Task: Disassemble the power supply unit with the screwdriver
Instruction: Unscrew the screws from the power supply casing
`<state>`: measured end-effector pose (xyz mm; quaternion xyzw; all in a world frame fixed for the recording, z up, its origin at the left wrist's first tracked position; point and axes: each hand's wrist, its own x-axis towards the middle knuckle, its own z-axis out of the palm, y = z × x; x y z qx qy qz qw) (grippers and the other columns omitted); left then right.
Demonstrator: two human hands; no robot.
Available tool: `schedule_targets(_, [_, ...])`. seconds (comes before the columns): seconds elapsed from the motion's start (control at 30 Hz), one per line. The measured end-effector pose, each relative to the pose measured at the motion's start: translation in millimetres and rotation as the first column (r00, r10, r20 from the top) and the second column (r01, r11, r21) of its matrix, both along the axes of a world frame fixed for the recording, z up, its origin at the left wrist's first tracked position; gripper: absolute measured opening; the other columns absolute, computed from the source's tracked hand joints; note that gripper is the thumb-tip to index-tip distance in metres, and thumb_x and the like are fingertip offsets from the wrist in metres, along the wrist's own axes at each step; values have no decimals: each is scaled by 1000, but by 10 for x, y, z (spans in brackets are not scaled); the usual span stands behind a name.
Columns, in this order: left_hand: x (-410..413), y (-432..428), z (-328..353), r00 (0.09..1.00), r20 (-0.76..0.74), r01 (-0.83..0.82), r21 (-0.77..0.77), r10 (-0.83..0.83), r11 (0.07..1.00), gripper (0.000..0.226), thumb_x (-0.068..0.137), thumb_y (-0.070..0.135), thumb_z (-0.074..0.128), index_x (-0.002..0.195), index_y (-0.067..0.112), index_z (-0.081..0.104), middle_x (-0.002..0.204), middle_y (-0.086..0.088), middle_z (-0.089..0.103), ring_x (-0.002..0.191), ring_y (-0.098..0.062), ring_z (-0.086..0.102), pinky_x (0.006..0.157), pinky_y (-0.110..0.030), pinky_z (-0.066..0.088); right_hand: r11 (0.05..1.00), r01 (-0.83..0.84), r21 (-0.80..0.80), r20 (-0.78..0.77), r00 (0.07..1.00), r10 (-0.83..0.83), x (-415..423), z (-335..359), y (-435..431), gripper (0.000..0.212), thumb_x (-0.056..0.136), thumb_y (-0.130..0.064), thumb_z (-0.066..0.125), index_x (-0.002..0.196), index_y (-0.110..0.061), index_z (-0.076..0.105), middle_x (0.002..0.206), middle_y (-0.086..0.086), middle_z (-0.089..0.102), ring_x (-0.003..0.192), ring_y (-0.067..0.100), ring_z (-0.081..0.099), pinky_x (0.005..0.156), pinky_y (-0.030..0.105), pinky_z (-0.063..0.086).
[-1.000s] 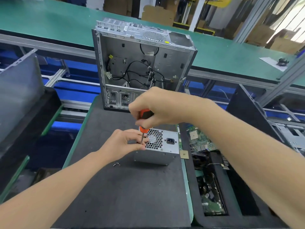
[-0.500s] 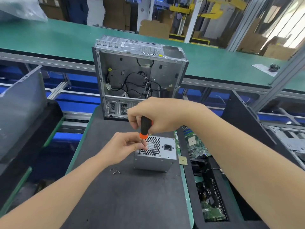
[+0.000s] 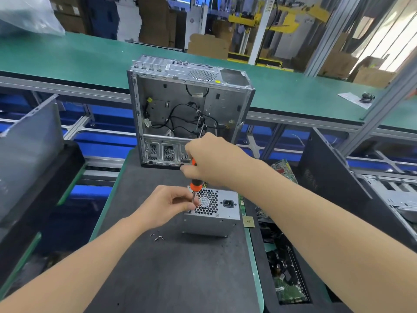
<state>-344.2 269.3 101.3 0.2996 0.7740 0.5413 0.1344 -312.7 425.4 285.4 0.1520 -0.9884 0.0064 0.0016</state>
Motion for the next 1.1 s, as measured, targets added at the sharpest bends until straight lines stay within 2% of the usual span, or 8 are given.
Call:
schedule_targets(0.13, [6, -8, 0, 999, -47, -18, -66, 15, 998, 25, 87, 10, 82, 93, 33, 79, 99, 14, 80, 100, -7, 75, 95, -33, 59, 990, -128, -59, 117, 984, 134, -31, 86, 104, 21, 89, -33, 70, 93, -15, 59, 81, -4, 57, 78, 24, 58, 66, 38, 53])
schedule_targets(0.37, [28, 5, 35, 998, -61, -24, -87, 19, 996, 31, 84, 9, 85, 80, 39, 78, 93, 13, 80, 103, -8, 75, 98, -40, 58, 964, -239, -117, 223, 939, 260, -26, 148, 126, 21, 76, -16, 76, 90, -22, 61, 72, -16, 56, 76, 7, 55, 64, 32, 49])
schedule_targets(0.47, [33, 19, 35, 996, -80, -42, -103, 34, 994, 44, 84, 7, 84, 72, 47, 73, 90, 15, 79, 100, -7, 75, 96, -38, 59, 966, -233, -109, 160, 955, 248, 0, 141, 99, 20, 79, -20, 72, 94, -18, 60, 71, -15, 54, 80, 15, 56, 68, 33, 50])
schedule_targets(0.57, [37, 25, 21, 996, -79, -54, -96, 46, 994, 41, 85, 9, 84, 73, 47, 73, 89, 14, 79, 98, -7, 75, 96, -40, 59, 991, -121, -66, 9, 993, 121, 54, 84, 43, 32, 87, -46, 65, 90, -16, 53, 77, -5, 51, 79, 25, 57, 66, 38, 51])
schedule_targets(0.7, [32, 30, 4, 995, -94, -48, -106, 38, 993, 40, 85, 12, 84, 75, 48, 72, 88, 13, 79, 98, -8, 75, 95, -42, 59, 988, 148, 46, -217, 967, -135, 98, 22, -67, 58, 96, -67, 45, 68, -17, 35, 68, -1, 34, 54, 18, 32, 52, 31, 25])
schedule_targets(0.8, [37, 14, 1, 997, -72, -29, -73, 24, 997, 37, 86, 12, 84, 77, 47, 74, 92, 12, 79, 103, -8, 75, 98, -38, 59, 987, 156, 38, -79, 985, -153, 55, 30, -75, 53, 99, -54, 53, 67, -17, 32, 72, 1, 36, 55, 19, 38, 49, 30, 27])
schedule_targets(0.93, [46, -14, 18, 999, -35, -26, -41, 24, 999, 25, 89, 15, 82, 93, 39, 79, 99, 16, 80, 102, -3, 74, 96, -23, 56, 1000, 15, -1, 29, 999, -14, -16, 61, -36, 23, 91, -30, 65, 84, -9, 58, 79, 6, 53, 71, 31, 59, 57, 33, 47])
schedule_targets(1.1, [82, 6, 28, 999, 15, -49, -23, 50, 999, 21, 93, 10, 77, 92, 30, 81, 99, 11, 81, 96, -9, 77, 92, -27, 60, 994, -98, -52, 114, 988, 103, 4, 103, -5, 9, 82, -20, 68, 87, -15, 63, 81, -1, 62, 81, 26, 63, 72, 43, 59])
